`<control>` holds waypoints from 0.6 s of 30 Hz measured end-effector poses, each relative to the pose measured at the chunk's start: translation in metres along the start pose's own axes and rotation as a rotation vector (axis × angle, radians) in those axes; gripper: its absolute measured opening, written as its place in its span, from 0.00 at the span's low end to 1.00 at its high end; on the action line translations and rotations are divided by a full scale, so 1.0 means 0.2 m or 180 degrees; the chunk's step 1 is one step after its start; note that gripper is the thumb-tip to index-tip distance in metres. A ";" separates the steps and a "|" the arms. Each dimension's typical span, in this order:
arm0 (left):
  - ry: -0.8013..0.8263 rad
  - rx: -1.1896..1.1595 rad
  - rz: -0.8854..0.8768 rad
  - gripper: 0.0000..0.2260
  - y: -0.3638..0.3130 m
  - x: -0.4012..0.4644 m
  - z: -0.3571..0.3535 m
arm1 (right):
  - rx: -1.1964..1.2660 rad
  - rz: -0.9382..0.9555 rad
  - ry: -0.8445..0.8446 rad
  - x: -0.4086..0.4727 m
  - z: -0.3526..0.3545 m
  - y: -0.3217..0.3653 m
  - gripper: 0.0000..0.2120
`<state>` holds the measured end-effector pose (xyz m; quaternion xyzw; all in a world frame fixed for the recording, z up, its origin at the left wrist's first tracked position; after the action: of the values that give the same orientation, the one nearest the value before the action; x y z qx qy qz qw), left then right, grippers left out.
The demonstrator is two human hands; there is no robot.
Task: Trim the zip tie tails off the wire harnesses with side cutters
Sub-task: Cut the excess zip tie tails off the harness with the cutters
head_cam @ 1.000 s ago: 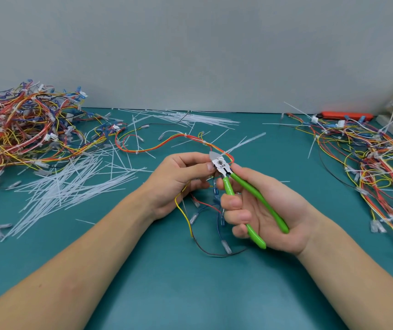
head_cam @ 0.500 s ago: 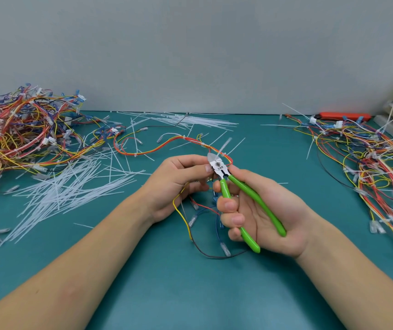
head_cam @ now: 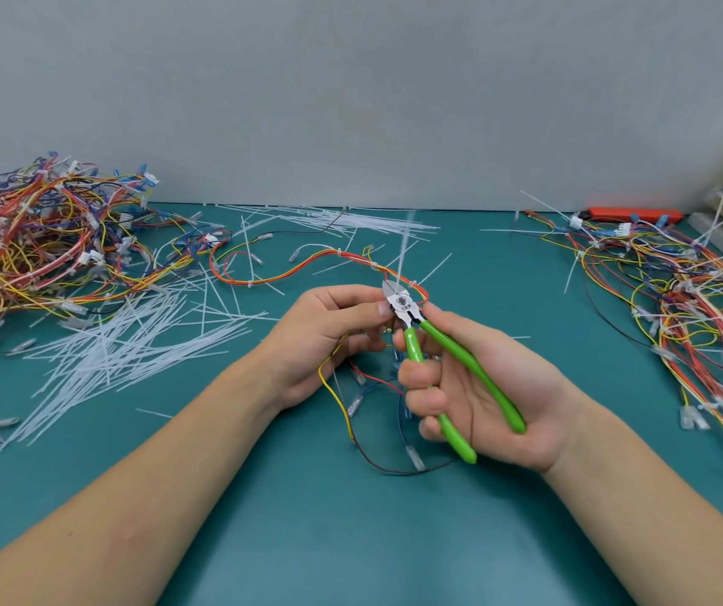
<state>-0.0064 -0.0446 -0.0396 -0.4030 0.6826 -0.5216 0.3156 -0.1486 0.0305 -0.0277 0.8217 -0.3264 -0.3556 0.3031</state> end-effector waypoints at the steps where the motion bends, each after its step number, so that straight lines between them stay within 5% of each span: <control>1: -0.0006 0.0011 -0.0001 0.09 0.00 0.00 0.00 | -0.0024 0.0014 -0.0010 0.00 0.00 0.00 0.17; 18: 0.0159 -0.0010 -0.0087 0.08 0.00 0.00 0.00 | -0.0004 -0.0001 0.0110 0.00 -0.01 0.00 0.19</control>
<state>-0.0063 -0.0445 -0.0398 -0.3996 0.6855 -0.5347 0.2907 -0.1483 0.0313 -0.0266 0.8276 -0.3207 -0.3416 0.3091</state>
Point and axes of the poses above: each hand's wrist, its own x-axis towards the middle knuckle, its own z-axis out of the back of the hand, y = z × x, the point moved 5 cm from there along x, towards the middle knuckle, and after that the axes turned 2 degrees about z, right-handed, at the moved point
